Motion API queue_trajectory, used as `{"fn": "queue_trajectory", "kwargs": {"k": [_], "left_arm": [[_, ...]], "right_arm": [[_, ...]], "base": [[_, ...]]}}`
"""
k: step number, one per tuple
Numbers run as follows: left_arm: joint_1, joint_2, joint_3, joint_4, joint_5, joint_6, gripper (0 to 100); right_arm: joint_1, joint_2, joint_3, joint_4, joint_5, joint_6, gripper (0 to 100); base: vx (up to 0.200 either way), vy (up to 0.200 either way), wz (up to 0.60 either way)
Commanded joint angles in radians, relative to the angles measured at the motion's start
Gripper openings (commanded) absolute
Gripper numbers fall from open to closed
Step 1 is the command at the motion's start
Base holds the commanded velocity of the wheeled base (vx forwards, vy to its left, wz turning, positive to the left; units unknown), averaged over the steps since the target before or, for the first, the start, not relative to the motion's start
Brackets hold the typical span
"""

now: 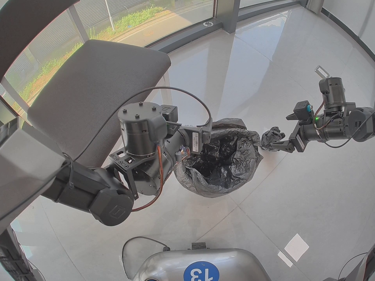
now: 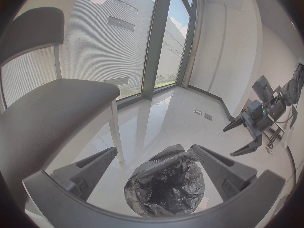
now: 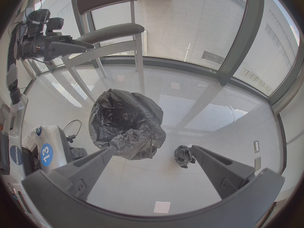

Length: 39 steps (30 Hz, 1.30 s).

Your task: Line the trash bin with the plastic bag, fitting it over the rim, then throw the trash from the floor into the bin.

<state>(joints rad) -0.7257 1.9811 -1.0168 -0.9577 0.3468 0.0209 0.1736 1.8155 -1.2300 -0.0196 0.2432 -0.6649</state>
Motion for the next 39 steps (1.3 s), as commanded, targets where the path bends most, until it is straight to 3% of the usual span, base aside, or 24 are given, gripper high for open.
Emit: {"fn": "queue_trajectory", "kwargs": {"k": [1,5,9,14,20,25,33,39], "left_arm": [[-0.007,-0.053,0.001,0.008,0.011,0.031,100],[-0.009,-0.061,0.000,-0.009,0.081,0.105,100],[-0.001,-0.074,0.003,-0.044,0.081,0.154,100],[-0.001,-0.084,0.009,-0.085,0.083,0.151,100],[0.028,-0.076,-0.020,-0.038,0.081,0.157,100],[0.045,-0.120,0.003,0.033,0.089,0.162,100],[0.006,-0.160,0.032,0.010,0.092,0.186,100],[0.029,-0.160,0.024,-0.006,0.081,0.192,100]], "right_arm": [[0.000,-0.035,0.017,0.000,0.001,-0.001,100],[0.000,-0.045,0.027,0.001,0.001,0.001,100],[-0.002,-0.064,0.050,0.003,0.001,0.013,100],[0.003,-0.081,0.067,0.004,0.001,0.044,100],[0.017,-0.094,0.069,0.009,0.001,0.087,100],[0.017,-0.110,0.070,0.027,0.001,0.094,100],[0.020,-0.122,0.072,0.038,0.001,0.111,100],[0.024,-0.131,0.081,0.038,0.001,0.110,100]], "base": [[0.000,0.000,0.00],[0.000,0.000,0.00],[0.000,0.000,0.00],[0.000,0.000,0.00],[0.000,0.000,0.00],[0.000,0.000,0.00],[0.000,0.000,0.00],[0.033,0.000,0.00]]}}
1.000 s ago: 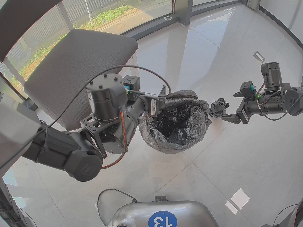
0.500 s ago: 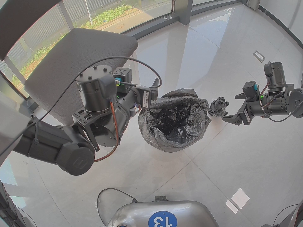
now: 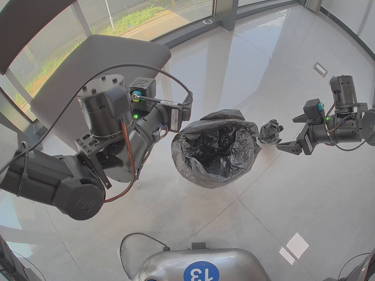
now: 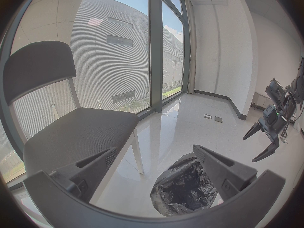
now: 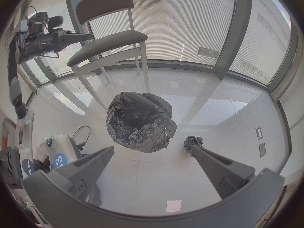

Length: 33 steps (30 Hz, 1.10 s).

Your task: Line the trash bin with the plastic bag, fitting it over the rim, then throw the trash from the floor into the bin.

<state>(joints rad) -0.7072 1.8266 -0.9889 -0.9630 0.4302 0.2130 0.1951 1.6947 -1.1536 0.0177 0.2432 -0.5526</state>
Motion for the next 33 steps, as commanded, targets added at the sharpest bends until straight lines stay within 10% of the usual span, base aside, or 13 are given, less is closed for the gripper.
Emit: {"fn": "queue_trajectory", "kwargs": {"k": [1,20,33], "left_arm": [[0.009,-0.004,-0.007,0.001,-0.002,0.000,100],[-0.014,-0.003,-0.123,0.044,0.010,0.020,100],[0.031,-0.099,-0.471,0.665,0.009,-0.167,100]], "right_arm": [[0.004,-0.012,0.005,0.001,0.001,-0.004,100],[0.066,0.099,-0.037,0.022,-0.059,-0.076,100],[0.138,0.306,-0.244,0.022,-0.064,-0.073,100]], "base": [[0.200,0.000,0.00],[0.105,0.000,0.00],[0.000,0.000,0.00]]}}
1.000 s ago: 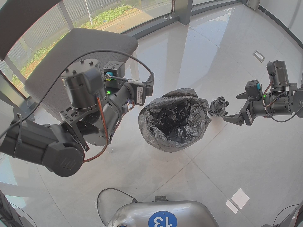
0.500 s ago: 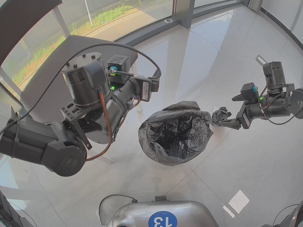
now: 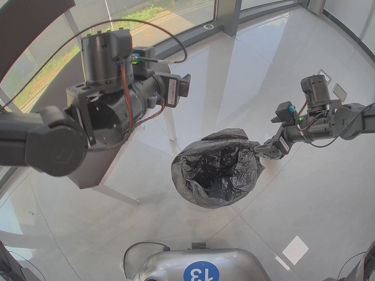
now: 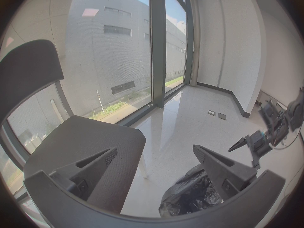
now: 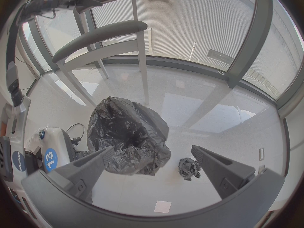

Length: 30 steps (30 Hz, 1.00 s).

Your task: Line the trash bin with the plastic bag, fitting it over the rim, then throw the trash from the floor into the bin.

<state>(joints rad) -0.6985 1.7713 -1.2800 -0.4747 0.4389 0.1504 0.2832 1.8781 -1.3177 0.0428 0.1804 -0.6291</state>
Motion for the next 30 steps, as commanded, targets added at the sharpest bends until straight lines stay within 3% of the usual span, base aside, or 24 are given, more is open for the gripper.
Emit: {"fn": "queue_trajectory", "kwargs": {"k": [1,11,30], "left_arm": [[0.028,-0.038,-0.226,0.234,0.000,-0.146,100],[0.054,0.000,-0.321,0.284,0.000,-0.201,100],[0.059,0.033,-0.348,0.245,-0.006,-0.221,100]], "right_arm": [[0.062,0.142,-0.097,-0.004,-0.001,0.003,100],[0.110,0.262,-0.180,-0.003,-0.002,0.000,100],[0.082,0.415,-0.380,-0.001,-0.004,0.000,100]], "base": [[0.000,0.000,0.00],[0.000,0.000,0.00],[0.000,0.000,0.00]]}}
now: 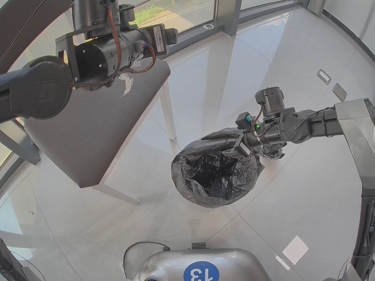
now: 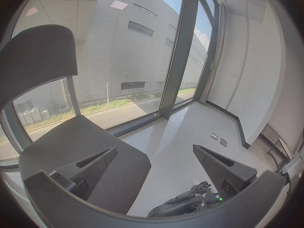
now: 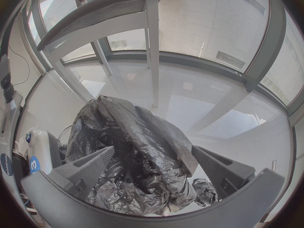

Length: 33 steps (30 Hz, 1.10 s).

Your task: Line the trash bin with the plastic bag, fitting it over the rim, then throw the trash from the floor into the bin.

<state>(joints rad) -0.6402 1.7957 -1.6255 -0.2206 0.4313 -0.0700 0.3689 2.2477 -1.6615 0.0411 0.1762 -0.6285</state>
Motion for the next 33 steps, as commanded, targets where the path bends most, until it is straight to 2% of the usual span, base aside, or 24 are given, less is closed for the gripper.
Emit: {"fn": "queue_trajectory", "kwargs": {"k": [1,5,6,17,21,26,33], "left_arm": [[0.001,0.008,-0.002,-0.013,0.001,-0.001,100],[-0.001,0.007,-0.002,-0.023,0.000,-0.001,100],[-0.001,0.007,-0.002,-0.023,0.000,-0.001,100],[-0.004,0.008,0.006,-0.048,0.001,-0.001,100],[-0.009,0.005,0.009,-0.048,0.001,-0.001,100],[-0.012,-0.009,0.023,-0.049,0.001,-0.005,100],[-0.021,-0.041,0.072,-0.054,0.007,-0.016,100]], "right_arm": [[-0.004,0.052,-0.044,0.000,0.000,0.000,100],[-0.004,0.069,-0.066,0.000,0.000,-0.003,100],[-0.004,0.070,-0.067,-0.001,0.000,-0.003,0],[-0.010,0.082,-0.089,-0.004,-0.003,-0.003,0],[-0.012,0.078,-0.144,-0.004,-0.011,-0.003,0],[-0.018,0.112,-0.316,0.029,-0.011,-0.003,0],[-0.018,0.187,-0.339,0.053,-0.009,0.009,0]], "base": [[0.000,0.000,0.00],[0.000,0.000,0.00],[0.000,0.000,0.00],[0.000,0.000,0.00],[0.000,0.000,0.00],[0.000,0.000,0.00],[0.000,0.000,0.00]]}}
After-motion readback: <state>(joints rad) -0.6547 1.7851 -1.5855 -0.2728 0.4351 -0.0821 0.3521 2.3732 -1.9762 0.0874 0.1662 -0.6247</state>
